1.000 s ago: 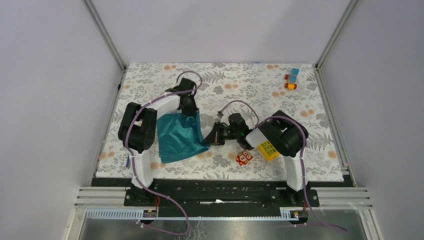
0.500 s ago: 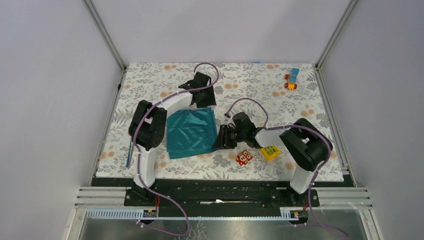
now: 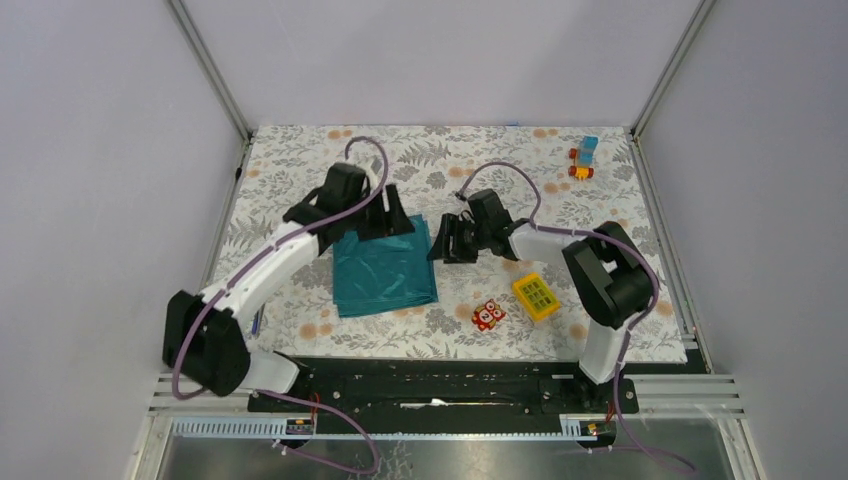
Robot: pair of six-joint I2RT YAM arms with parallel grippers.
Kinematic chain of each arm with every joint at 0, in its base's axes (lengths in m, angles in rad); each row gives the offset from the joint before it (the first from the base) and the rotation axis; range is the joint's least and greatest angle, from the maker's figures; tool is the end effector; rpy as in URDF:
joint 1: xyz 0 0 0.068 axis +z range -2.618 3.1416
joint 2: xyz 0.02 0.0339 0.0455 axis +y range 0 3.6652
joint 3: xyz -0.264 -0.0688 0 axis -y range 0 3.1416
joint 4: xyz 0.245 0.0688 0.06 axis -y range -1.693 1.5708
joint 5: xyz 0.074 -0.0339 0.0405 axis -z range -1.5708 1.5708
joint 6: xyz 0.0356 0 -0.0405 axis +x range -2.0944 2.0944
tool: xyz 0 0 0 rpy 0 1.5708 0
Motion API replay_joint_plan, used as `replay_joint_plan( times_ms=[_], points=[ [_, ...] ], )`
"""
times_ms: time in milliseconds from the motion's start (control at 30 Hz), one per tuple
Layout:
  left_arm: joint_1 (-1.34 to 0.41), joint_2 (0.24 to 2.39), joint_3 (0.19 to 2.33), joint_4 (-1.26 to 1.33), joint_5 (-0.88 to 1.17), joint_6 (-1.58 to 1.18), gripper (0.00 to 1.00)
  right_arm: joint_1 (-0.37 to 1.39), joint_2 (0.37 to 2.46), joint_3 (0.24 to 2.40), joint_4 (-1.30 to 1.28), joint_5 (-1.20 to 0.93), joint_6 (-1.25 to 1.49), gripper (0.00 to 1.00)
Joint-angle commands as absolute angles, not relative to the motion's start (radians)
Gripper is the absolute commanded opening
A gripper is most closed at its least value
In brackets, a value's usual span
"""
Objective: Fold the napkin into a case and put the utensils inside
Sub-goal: Turn over the upper triangle folded napkin at the center of the board, then smooth out the lower triangle-folded napkin at the center of the board.
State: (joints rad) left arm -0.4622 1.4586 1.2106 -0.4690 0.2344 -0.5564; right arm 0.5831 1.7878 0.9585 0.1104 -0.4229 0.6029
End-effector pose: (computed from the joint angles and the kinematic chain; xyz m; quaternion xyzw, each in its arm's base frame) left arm 0.2868 -0.1521 0.3025 0.0058 0.9053 -0.2934 0.3071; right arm 0.2980 0.2141 0.1610 -0.0779 0.8912 0.3843 0.2282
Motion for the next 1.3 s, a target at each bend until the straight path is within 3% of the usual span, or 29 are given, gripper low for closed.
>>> replay_joint_plan(
  times_ms=[0, 133, 267, 367, 600, 733, 867, 1267],
  points=[
    [-0.469, 1.316, 0.953, -0.409, 0.352, -0.695, 0.65, 0.55, 1.905, 1.097, 0.151, -0.469, 0.622, 0.58],
    [-0.57, 1.26, 0.8, -0.281, 0.329, -0.812, 0.62, 0.53, 1.988, 1.182, 0.164, -0.507, 0.649, 0.41],
    [-0.663, 1.321, 0.835, -0.326, 0.225, -0.779, 0.6, 0.525, 2.01, 1.194, 0.181, -0.523, 0.657, 0.31],
    [-0.732, 1.393, 0.9, -0.373, 0.154, -0.761, 0.51, 0.514, 1.992, 1.161, 0.182, -0.547, 0.66, 0.22],
    [-0.811, 1.542, 1.019, -0.464, 0.048, -0.73, 0.43, 0.495, 1.894, 0.991, 0.202, -0.691, 0.642, 0.34],
    [-0.817, 1.6, 1.06, -0.489, 0.033, -0.71, 0.45, 0.495, 1.849, 0.879, 0.252, -0.748, 0.644, 0.41],
    [-0.822, 1.646, 1.098, -0.523, -0.01, -0.682, 0.46, 0.494, 1.845, 0.824, 0.303, -0.789, 0.651, 0.42],
    [-0.824, 1.756, 1.165, -0.571, -0.046, -0.658, 0.35, 0.526, 1.892, 0.782, 0.401, -0.846, 0.664, 0.42]
  ],
)
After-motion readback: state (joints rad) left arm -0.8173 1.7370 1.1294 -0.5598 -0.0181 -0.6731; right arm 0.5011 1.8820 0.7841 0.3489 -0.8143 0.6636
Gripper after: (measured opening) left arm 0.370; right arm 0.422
